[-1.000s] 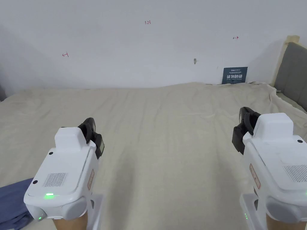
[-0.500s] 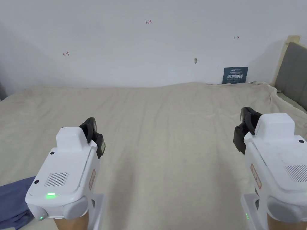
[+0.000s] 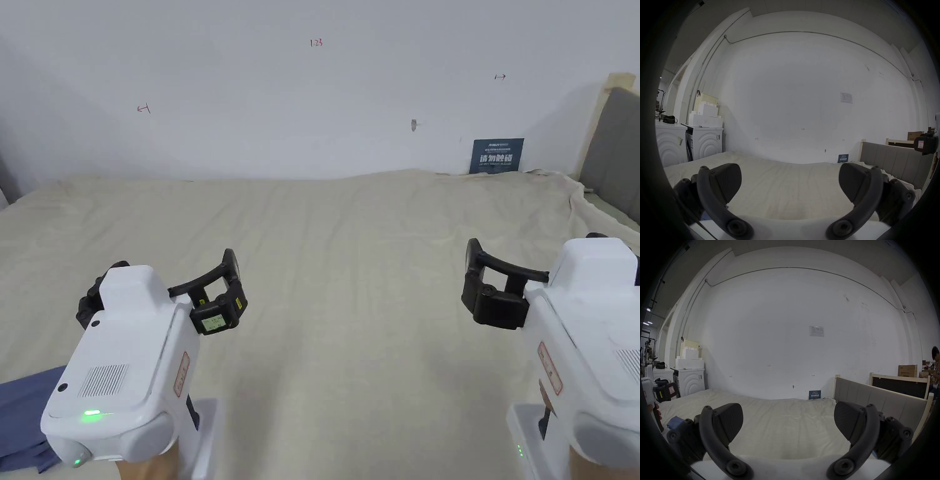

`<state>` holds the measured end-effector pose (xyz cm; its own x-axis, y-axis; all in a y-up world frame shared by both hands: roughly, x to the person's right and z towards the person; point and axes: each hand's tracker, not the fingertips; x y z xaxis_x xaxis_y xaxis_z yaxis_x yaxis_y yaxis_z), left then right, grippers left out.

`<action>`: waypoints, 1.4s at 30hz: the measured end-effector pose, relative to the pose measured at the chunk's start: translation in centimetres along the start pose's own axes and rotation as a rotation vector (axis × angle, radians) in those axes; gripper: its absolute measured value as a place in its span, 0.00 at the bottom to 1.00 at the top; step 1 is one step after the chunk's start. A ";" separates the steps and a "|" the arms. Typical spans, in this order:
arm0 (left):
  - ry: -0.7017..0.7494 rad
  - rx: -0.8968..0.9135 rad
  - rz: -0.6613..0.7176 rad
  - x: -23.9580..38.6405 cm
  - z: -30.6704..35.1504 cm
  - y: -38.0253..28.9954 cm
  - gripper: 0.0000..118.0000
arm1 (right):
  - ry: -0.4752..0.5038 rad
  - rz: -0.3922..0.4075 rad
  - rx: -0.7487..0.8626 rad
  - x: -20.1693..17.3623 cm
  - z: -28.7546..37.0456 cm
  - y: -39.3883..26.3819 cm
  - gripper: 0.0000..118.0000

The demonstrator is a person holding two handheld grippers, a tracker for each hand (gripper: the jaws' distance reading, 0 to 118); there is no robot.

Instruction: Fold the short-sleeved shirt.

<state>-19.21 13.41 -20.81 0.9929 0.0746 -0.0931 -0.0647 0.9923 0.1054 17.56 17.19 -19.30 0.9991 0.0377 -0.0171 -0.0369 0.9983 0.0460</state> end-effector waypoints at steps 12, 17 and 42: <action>0.000 -0.002 -0.008 0.2 0.0 0.3 1.00 | -0.004 -0.002 -0.002 -0.2 -0.1 0.0 1.00; -0.008 -0.002 -0.003 0.4 0.1 0.1 1.00 | -0.002 0.000 -0.002 -0.3 0.0 0.1 1.00; -0.020 -0.005 -0.018 0.8 0.0 -0.1 1.00 | 0.000 0.003 0.002 -0.4 -0.2 0.0 1.00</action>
<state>-18.46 13.38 -20.92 0.9957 0.0544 -0.0756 -0.0468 0.9940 0.0990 17.15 17.14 -19.51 0.9990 0.0406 -0.0166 -0.0397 0.9981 0.0478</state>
